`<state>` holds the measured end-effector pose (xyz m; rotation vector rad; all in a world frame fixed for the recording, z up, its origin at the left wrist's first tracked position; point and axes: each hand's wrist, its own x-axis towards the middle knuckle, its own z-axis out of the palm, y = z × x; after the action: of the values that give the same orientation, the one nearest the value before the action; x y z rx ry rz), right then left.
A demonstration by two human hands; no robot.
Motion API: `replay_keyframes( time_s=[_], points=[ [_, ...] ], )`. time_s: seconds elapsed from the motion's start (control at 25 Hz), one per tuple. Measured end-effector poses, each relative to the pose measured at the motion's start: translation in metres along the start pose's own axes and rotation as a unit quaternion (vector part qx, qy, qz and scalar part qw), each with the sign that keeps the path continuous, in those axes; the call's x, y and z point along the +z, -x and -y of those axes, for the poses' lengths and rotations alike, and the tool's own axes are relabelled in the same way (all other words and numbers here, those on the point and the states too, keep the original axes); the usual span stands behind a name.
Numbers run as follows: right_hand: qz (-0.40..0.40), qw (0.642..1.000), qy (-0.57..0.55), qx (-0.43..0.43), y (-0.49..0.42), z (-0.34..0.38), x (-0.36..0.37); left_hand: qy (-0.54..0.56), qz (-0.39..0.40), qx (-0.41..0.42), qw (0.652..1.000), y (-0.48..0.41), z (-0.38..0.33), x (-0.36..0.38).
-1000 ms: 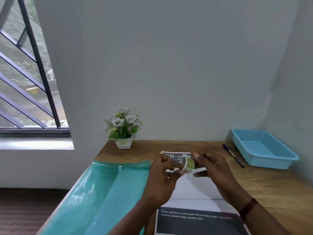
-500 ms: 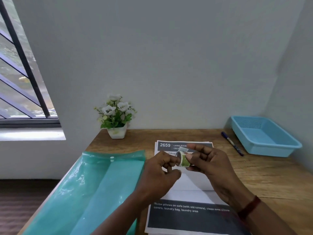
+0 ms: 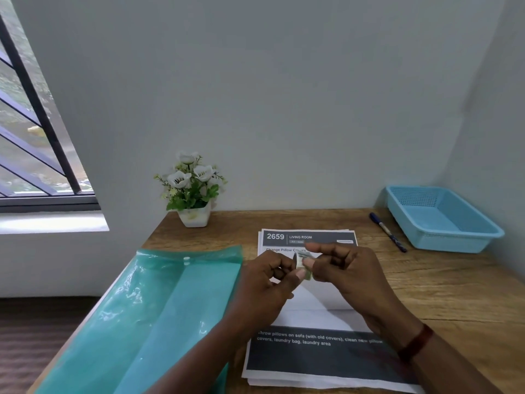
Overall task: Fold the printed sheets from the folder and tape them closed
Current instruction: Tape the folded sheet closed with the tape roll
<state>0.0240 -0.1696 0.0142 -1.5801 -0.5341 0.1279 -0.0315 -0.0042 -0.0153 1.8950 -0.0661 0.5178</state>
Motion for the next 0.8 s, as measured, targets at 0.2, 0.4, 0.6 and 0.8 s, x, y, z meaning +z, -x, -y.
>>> replay_keyframes(
  time_s=[0.2,0.4,0.6,0.8],
  points=[
    [-0.001,1.000,-0.001,-0.009,-0.0012,-0.0011,0.0014,-0.048,-0.011,0.023,0.999,0.0021,-0.0028,-0.0031],
    [-0.036,0.999,-0.002,-0.008,-0.0018,-0.0011,0.0020,-0.079,-0.013,0.071,0.994,0.0023,-0.0054,-0.0042],
    [-0.039,0.999,-0.014,0.008,-0.0012,-0.0005,-0.0003,-0.116,-0.005,0.141,0.983,0.0025,-0.0012,-0.0061],
    [-0.058,0.998,-0.021,0.018,-0.0025,-0.0003,-0.0015,-0.135,-0.009,0.171,0.976,0.0028,-0.0003,-0.0063]
  ],
)
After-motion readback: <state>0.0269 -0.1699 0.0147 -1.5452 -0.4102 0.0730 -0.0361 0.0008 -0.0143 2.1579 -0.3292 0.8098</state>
